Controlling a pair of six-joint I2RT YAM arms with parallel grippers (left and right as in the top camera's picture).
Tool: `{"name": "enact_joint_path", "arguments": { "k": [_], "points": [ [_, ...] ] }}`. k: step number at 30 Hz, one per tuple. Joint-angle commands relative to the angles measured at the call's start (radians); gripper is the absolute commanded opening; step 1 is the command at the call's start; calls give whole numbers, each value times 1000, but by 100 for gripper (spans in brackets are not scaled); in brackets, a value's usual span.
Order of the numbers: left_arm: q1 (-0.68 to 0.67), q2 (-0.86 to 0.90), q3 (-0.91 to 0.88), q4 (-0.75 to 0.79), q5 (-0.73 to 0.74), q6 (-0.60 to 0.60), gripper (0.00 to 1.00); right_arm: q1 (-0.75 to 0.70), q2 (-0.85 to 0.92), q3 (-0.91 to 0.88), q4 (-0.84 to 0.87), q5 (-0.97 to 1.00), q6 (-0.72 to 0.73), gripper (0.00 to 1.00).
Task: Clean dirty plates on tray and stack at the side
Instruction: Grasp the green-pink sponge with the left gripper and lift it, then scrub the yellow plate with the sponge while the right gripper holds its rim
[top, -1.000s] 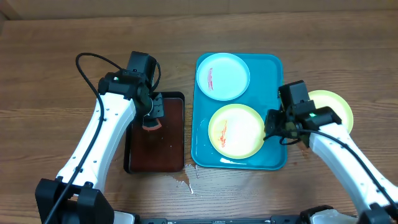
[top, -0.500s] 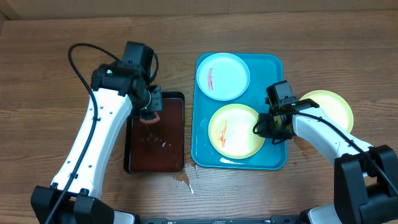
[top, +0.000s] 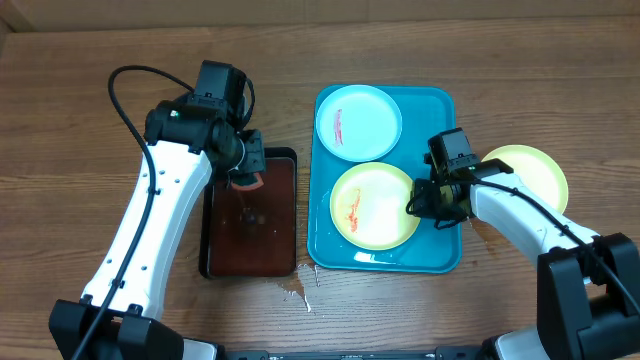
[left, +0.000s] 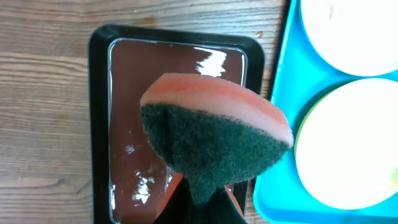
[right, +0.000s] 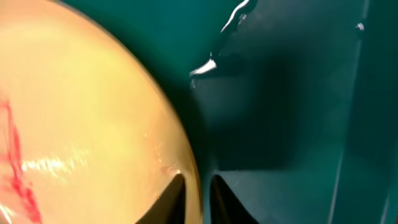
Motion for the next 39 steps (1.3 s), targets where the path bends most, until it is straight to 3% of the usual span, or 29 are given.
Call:
{"name": "enact_joint_path", "arguments": {
  "k": [1,6,11,15,20,24,35,39],
  "points": [
    [-8,-6,26,2,22,29,4,5,5,-30,13,-28,-6,21],
    [-10,-6,26,2,27,29,4,5,5,-30,27,-29,-6,4],
    [-34,-6,26,14,45,25,4,5,5,-30,30,-33,-6,4],
    [-92,-5,24,61,84,-70,4,5,5,-30,31,-33,-6,4],
    [-195,17,14,235,233,-182,4,5,5,-30,30,-33,-5,4],
    [-295,99,14,349,237,-257,4,5,5,-30,29,-33,-2,4],
    [-396,403,14,410,178,-257,4,5,5,-30,31,-33,-2,4],
    [-401,481,16,425,272,-261,4,5,5,-30,31,-33,-2,4]
  ]
}}
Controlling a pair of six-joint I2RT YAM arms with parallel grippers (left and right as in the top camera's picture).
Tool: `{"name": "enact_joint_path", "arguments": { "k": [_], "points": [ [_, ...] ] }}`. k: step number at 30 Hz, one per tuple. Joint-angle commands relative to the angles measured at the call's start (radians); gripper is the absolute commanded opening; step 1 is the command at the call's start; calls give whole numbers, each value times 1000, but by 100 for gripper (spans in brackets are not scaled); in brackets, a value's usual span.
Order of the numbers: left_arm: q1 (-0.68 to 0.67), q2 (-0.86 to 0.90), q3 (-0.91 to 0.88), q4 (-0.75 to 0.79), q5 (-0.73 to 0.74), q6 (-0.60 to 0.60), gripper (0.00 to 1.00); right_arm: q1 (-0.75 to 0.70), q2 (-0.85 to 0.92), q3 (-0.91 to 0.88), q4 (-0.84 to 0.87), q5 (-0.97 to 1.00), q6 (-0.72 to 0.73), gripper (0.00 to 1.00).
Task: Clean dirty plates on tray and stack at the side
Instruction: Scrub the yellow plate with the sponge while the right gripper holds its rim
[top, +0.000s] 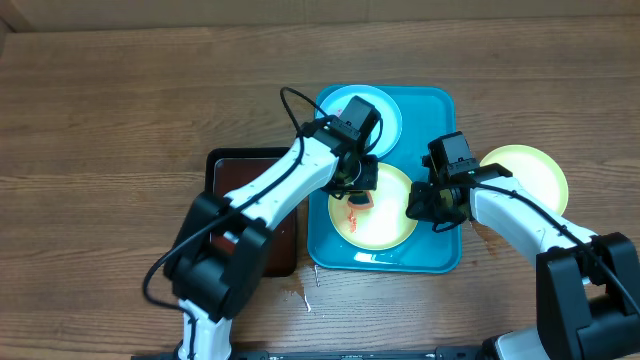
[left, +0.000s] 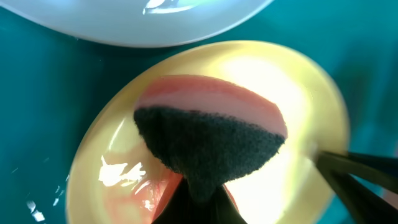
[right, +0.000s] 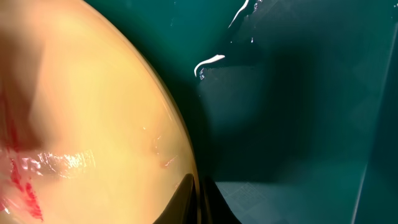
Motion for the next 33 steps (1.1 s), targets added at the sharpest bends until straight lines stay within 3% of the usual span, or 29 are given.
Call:
{"name": "enact_joint_path", "arguments": {
  "k": [1,4,10,13,16,21,26,30,33],
  "points": [
    [-4,61,15,19,101,-22,4,5,5,-4,4,1,-1,4],
    [0,110,15,0,127,-30,4,5,5,-4,1,1,-1,4],
    [58,125,39,-145,-21,-122,4,5,5,-4,-3,1,-1,4],
    [72,125,85,-227,-142,-116,4,5,5,-4,-3,1,-1,4],
    [66,125,106,-230,-165,-47,4,5,5,-4,-2,1,-1,4],
    [24,131,105,-140,-26,63,4,5,5,-4,-3,1,-1,4],
    [-26,175,105,-43,241,72,4,5,5,-4,-3,1,-1,4],
    [-43,193,105,-48,364,73,4,5,5,-4,-3,1,-1,4],
    [-43,190,105,-93,369,72,4,5,5,-4,-3,1,-1,4]
  ]
}}
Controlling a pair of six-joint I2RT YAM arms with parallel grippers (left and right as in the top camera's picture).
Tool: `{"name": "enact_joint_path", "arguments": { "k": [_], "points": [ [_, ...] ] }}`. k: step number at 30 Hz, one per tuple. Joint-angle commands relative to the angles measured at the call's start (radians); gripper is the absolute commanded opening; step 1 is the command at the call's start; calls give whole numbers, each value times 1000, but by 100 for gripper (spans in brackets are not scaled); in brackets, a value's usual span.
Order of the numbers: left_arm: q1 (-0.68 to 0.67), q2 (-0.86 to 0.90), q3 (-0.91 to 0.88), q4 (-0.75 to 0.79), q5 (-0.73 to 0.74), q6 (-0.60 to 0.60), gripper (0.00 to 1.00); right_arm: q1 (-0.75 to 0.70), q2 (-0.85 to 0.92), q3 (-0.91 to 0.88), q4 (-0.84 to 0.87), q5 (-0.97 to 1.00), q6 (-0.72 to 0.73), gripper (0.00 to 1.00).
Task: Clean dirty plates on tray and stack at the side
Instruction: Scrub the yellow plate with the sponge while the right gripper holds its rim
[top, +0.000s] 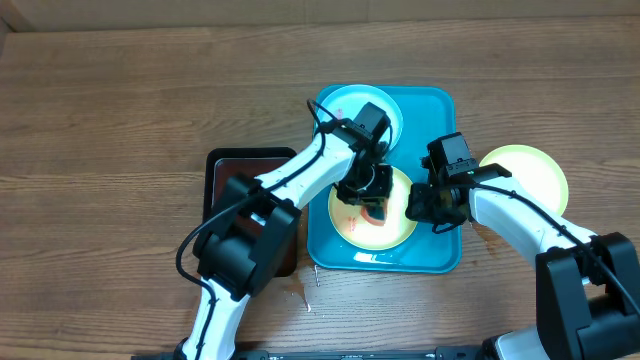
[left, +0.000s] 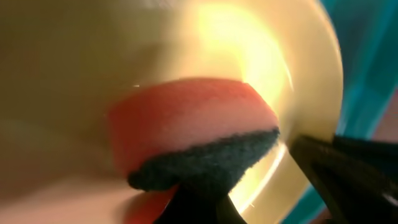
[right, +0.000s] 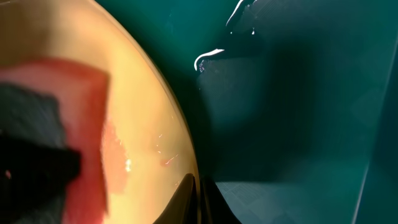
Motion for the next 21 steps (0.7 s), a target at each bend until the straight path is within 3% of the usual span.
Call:
{"name": "enact_joint_path", "arguments": {
  "k": [1,5,13,18,21],
  "points": [
    [-13,31,9,-60,114,27,4,0,5,-4,8,4,-4,4],
    [4,29,11,-153,30,26,4,0,5,-4,8,4,-4,4],
    [21,29,56,-332,-356,-29,4,0,5,-4,8,4,-4,4],
    [19,29,70,-378,-622,-52,4,0,5,-4,8,4,-4,4],
    [21,29,75,-369,-661,-44,4,0,5,-4,8,4,-4,4]
  ]
}}
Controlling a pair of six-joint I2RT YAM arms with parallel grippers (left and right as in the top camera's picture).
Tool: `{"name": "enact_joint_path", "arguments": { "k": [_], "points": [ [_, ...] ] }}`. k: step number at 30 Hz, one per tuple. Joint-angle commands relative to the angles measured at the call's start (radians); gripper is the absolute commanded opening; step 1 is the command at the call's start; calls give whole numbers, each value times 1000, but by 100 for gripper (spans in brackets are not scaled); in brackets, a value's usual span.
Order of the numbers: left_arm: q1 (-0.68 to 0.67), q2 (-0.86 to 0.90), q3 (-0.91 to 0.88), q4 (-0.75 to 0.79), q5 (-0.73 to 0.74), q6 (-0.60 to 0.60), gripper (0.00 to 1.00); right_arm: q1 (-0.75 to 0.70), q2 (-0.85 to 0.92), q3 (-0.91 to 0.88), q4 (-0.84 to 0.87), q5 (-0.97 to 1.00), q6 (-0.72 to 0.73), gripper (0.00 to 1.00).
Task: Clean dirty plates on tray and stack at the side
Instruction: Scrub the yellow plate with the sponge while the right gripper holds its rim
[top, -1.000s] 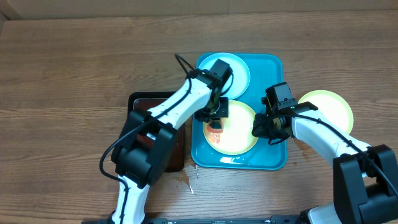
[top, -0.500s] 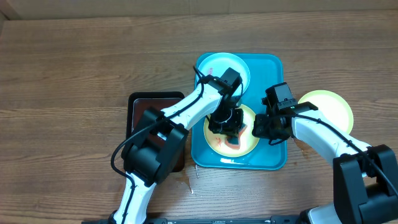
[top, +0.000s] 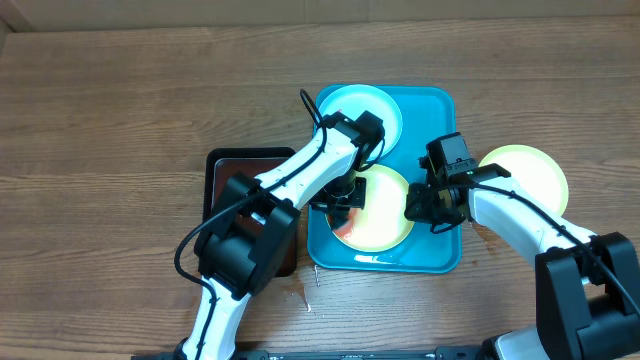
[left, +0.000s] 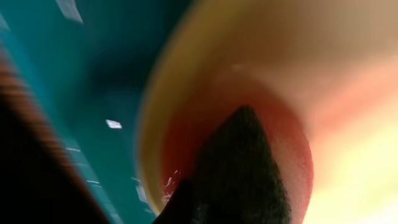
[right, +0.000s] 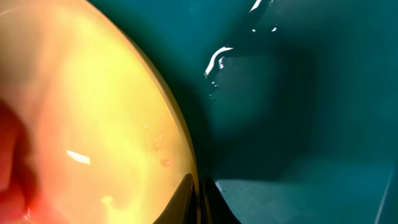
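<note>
A yellow plate (top: 385, 215) lies in the front half of the teal tray (top: 440, 110). My left gripper (top: 340, 203) is shut on a pink sponge with a green scouring face (left: 249, 162), pressed onto the plate's left front part; a reddish smear (left: 186, 137) surrounds it. The sponge hides the fingers. My right gripper (right: 200, 186) is shut on the plate's right rim (right: 180, 130), pinning it, and shows from above as the right gripper (top: 415, 205). A pale blue plate (top: 395, 115) sits at the tray's back, partly under my left arm.
A yellow-green plate (top: 530, 170) rests on the table right of the tray, beside my right arm. A black tray (top: 235, 200) with dark liquid lies left of the teal tray, partly under my left arm. Wet drops (top: 300, 290) mark the wood in front.
The sponge has gone from the middle of the yellow plate to its left front edge. The right gripper still pinches the rim in the same place.
First my left gripper held the sponge over the black tray while the right fingers straddled the yellow plate's rim, and red streaks marked the plate. Then the sponge was on the plate with the right gripper shut on the rim. The streaks are now a faint smear.
</note>
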Motion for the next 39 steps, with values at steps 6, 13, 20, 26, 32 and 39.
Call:
{"name": "enact_joint_path", "arguments": {
  "k": [6,13,20,26,32,39],
  "points": [
    [12,22,51,77,-61,35,4,-2,5,-4,3,29,-3,4],
    [0,27,51,239,327,47,4,-2,5,-4,2,29,-3,4],
    [-41,43,51,256,374,40,4,-2,5,-4,2,29,-3,4],
    [-35,57,47,148,278,31,4,-2,5,-4,2,29,-4,4],
    [-15,50,49,15,82,-20,4,-2,5,-4,2,29,-3,4],
    [33,-30,51,-14,44,-20,4,-2,5,-4,2,29,-3,4]
  ]
}}
